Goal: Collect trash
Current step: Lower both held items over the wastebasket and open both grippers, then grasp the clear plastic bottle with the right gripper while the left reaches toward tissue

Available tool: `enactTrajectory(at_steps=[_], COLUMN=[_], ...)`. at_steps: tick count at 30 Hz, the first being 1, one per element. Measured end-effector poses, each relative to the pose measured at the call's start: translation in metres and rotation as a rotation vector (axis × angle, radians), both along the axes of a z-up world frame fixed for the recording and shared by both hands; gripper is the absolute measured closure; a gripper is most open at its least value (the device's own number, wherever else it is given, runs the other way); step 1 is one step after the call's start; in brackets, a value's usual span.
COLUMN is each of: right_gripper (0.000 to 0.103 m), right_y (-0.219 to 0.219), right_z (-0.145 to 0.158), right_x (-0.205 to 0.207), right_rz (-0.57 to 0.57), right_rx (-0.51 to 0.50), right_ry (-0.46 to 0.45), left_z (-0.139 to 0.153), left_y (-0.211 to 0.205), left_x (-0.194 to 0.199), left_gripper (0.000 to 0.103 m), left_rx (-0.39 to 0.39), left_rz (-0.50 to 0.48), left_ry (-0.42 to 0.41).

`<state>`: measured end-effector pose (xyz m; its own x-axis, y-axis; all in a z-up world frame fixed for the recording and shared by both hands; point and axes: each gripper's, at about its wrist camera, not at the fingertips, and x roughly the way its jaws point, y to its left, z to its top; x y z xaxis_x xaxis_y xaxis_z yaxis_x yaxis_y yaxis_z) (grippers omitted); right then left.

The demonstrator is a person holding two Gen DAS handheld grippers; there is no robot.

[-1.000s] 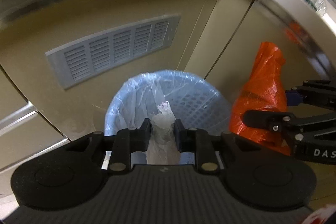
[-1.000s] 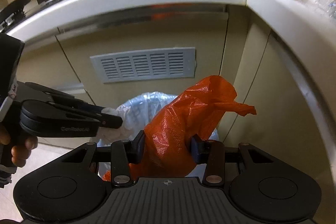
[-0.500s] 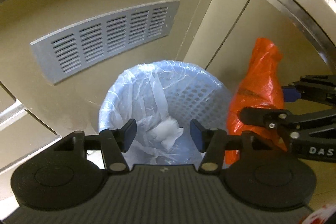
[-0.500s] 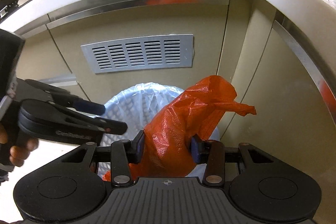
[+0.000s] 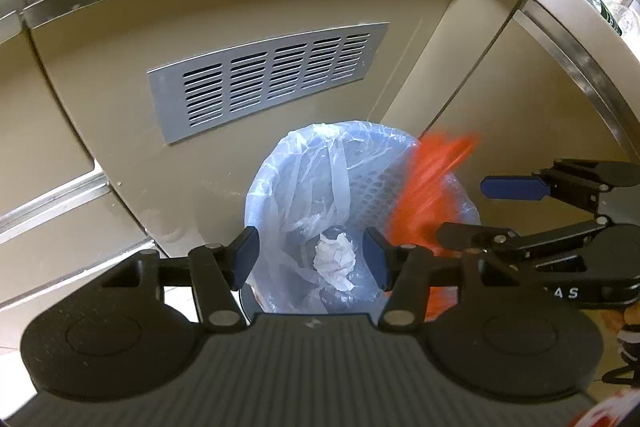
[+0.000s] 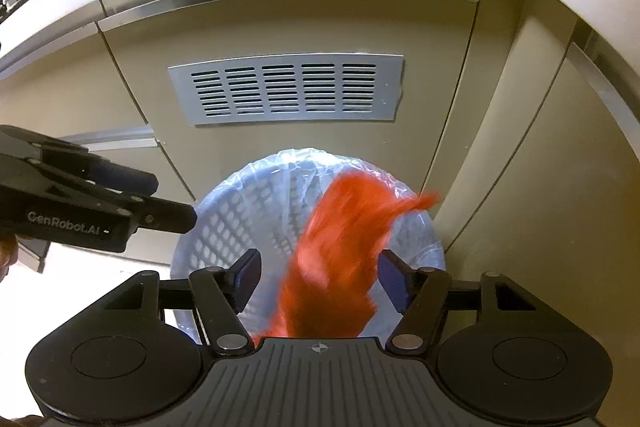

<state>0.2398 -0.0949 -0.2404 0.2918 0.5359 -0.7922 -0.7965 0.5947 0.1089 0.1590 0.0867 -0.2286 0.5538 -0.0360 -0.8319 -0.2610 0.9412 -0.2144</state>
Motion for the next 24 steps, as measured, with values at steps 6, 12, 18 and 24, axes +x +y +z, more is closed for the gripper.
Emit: enactTrajectory(at_steps=[6, 12, 18, 24], right_gripper=[0.037, 0.037, 0.037, 0.037], right_y=[-0.006, -0.022, -0.041, -0.063], right_z=[0.003, 0.016, 0.051, 0.100], right_x=[0.000, -0.004, -0.011, -0.013], right_rz=[-0.013, -0.049, -0.089, -0.135], right_rx=[0.000, 0.029, 0.107, 0.203], right_ry=[0.017, 0.060, 0.087, 0.064], left_z=[0.008, 0.024, 0.052, 0.091], left_y=[0.000, -0.003, -0.002, -0.005], left_x=[-0.007, -0.011, -0.019, -0.013], left_gripper=[0.050, 0.050, 0.050, 0.050], left_rx=[0.001, 0.012, 0.021, 0.050], left_rz=[0.020, 0.027, 0.043, 0.037], left_ry=[-0.012, -0.034, -0.089, -0.160])
